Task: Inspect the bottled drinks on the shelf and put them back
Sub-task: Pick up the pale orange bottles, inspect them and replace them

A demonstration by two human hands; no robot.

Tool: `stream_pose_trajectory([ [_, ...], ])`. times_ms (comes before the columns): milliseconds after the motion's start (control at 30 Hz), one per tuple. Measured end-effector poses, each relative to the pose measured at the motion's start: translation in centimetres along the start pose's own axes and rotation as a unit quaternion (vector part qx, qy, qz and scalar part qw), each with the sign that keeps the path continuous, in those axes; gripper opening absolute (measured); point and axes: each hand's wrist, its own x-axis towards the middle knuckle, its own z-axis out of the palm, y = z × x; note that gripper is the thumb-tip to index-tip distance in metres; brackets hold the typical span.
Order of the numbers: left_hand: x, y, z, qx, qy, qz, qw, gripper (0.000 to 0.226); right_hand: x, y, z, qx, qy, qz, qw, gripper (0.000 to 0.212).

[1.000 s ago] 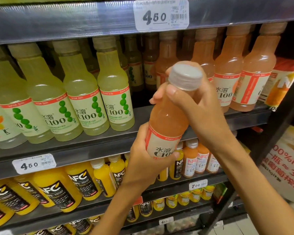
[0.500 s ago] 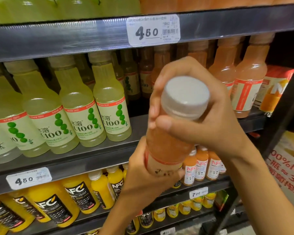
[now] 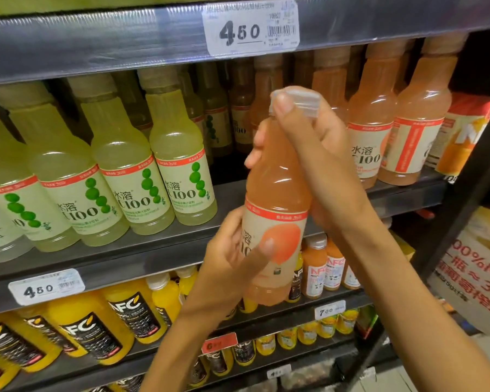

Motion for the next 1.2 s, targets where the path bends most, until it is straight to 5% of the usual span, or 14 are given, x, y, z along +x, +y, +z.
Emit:
stream_pose_trajectory([
  [200,-0.3,-0.7,0.4,-0.010,0.031,-0.037,0.999,0.088,1.2,0.2,-1.3,0.096,-0.028,0.090,0.991,0.019],
  [367,-0.7,-0.9,0.3,-0.156,-0.087,-0.144,0.973,0.074,1.5,0.7,-1.7,0.255,-0.070,0.175,0.949,0.027],
  [533,-0.5,-0.6,0.0,-0.044,-0.006,-0.138,0.989,0.062,1.4,0.3,-2.0,0.175,0.014,0.149,0.973,0.022],
  [700,-0.8,0.6,0.6,0.004,-0.002,-0.096,0.995,0.051,1.1,-0.3,-1.5,0.095,0.066,0.143,0.983,0.019],
  [800,-1.0,0.3,0.7,-0.115,-0.023,-0.123,0.985,0.046,1.4,-0.3,-1.5,0.095,0.033,0.157,0.982,0.023],
  [900,-0.9,0.3,1.1,-0.332,-0.099,-0.183,0.920,0.066,1.5,0.4,-1.4,0.165,-0.020,0.185,0.968,0.033],
  [1000,-0.7,-0.6,1.4,-0.409,-0.122,-0.201,0.882,0.072,1.6,1.4,-0.7,0.263,-0.040,0.221,0.939,0.033],
  [1200,-0.5,-0.8,-0.9,-0.103,-0.018,-0.144,0.984,0.054,1.5,1.1,-1.3,0.124,-0.014,0.155,0.980,0.020],
])
